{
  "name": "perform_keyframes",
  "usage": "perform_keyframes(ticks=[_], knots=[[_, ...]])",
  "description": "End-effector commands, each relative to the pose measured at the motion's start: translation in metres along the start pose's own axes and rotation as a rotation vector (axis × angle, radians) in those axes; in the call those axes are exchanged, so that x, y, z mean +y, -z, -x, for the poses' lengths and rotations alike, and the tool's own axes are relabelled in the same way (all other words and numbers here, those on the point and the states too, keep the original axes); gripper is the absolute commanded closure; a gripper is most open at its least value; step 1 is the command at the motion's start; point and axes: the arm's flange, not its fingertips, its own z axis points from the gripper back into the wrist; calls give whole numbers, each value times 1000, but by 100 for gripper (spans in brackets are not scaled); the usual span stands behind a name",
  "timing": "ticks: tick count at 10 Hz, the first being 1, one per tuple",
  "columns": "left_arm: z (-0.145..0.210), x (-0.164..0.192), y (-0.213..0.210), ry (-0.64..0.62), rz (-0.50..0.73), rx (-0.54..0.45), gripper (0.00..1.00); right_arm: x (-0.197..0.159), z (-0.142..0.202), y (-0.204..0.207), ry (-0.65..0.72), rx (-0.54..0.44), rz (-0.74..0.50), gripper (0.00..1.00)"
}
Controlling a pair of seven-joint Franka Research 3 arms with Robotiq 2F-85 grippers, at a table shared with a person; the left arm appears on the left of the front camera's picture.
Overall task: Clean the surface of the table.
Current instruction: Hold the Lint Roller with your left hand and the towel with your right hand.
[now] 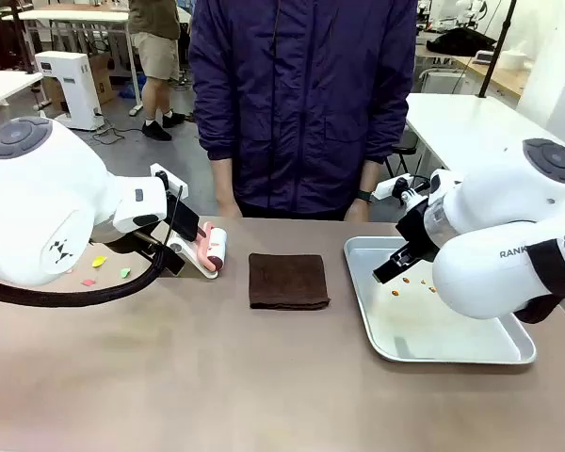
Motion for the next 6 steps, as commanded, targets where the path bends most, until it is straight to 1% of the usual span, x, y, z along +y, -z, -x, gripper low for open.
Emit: perform_keyframes(ticks=[1,6], knots=[[0,0,0,0,0,0,0,0,0,0,0,0,0,0],[0,0,0,0,0,0,0,0,0,0,0,0,0,0]])
